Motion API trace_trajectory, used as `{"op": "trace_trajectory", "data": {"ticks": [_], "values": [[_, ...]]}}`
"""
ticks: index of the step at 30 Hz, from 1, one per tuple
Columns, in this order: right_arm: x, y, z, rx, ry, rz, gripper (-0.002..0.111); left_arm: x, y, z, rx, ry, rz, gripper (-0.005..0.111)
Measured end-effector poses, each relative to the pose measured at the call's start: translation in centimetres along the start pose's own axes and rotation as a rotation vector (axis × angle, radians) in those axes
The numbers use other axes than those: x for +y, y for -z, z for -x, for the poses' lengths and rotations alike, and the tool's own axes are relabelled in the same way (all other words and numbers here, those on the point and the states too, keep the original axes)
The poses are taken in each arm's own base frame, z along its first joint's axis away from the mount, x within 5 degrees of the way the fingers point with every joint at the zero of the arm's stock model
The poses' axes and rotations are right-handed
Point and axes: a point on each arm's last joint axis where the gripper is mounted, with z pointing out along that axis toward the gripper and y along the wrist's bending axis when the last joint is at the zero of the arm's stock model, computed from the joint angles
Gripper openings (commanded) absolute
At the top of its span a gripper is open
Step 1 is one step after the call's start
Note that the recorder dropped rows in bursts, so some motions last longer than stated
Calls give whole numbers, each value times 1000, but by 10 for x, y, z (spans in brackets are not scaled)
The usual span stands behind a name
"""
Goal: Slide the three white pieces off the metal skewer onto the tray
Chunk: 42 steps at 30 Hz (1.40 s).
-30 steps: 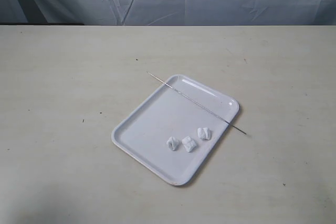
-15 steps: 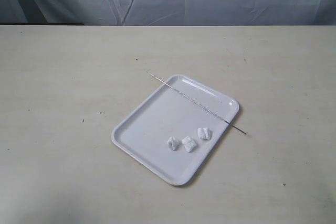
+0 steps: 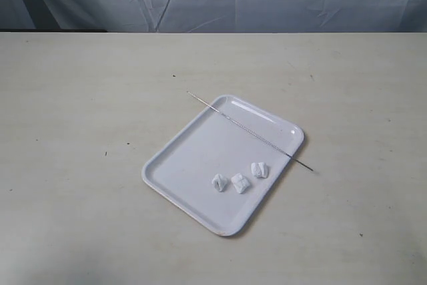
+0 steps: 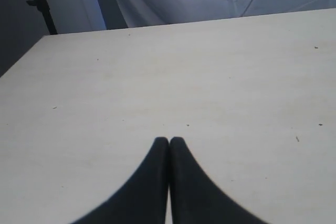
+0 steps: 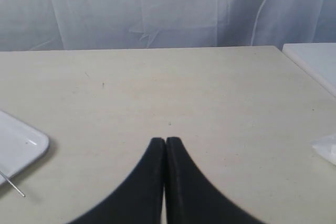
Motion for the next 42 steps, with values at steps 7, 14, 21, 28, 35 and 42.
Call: {"op": "trace_trajectory", "data": {"ticks": [7,14,21,28,35,42], "values": [[0,0,1,-6,8,0,-1,5,4,1,-40,51,64,0],[0,0,1,-6,7,1,-1,5,5,1,-42,64,58,0],[1,0,2,-17,26,8,-1,3,6,-1,-37,49,23,0],[1,0,2,-18,11,13,-1,1,8,0,-64,39,-5,0],[1,0,2,-18,9,14,-1,1,9,0,-68,37,-6,0],[1,0,2,-18,9,14,-1,1,9,0,-66,27,-3,0]]}}
